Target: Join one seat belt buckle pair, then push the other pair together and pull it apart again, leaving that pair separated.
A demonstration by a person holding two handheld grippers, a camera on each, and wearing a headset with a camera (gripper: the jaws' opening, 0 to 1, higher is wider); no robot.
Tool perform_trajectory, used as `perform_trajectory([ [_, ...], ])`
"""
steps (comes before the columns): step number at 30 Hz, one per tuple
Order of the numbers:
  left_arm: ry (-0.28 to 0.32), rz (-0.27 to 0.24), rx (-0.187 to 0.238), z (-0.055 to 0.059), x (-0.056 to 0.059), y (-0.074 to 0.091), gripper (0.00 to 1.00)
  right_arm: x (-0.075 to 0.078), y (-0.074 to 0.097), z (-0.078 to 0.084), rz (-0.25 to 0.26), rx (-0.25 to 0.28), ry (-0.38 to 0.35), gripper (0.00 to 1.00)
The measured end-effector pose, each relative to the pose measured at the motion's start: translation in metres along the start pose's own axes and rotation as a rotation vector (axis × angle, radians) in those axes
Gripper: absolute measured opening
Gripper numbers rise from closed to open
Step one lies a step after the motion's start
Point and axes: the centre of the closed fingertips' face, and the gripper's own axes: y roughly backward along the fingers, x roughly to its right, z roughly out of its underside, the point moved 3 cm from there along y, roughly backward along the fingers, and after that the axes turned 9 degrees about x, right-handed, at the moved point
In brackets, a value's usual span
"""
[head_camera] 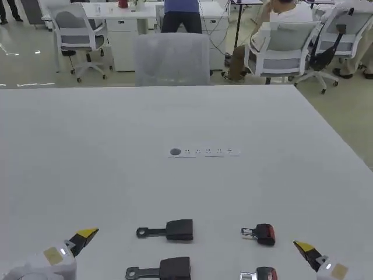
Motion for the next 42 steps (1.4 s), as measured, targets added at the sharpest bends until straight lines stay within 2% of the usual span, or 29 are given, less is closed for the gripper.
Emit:
perform_trajectory([
  [6,0.006,-0.007,0.0,0.001,-0.002,0.002,1.0,-0.003,-0.001,0.0,-0.009,-0.002,0.003,0.99],
  [16,0.006,0.006,-0.014,0.006,0.004,0.004,1.0,-0.006,-0.001,0.0,-0.018,0.001,0.007,0.99],
  [37,-0.025,0.026,-0.012,-0.002,0.013,0.003,1.0,-0.002,0.008,0.001,-0.005,0.004,0.006,0.99],
  [42,-0.005,0.025,-0.002,-0.004,0.015,0.003,1.0,-0.002,0.01,0.002,-0.006,-0.001,0.01,0.98],
])
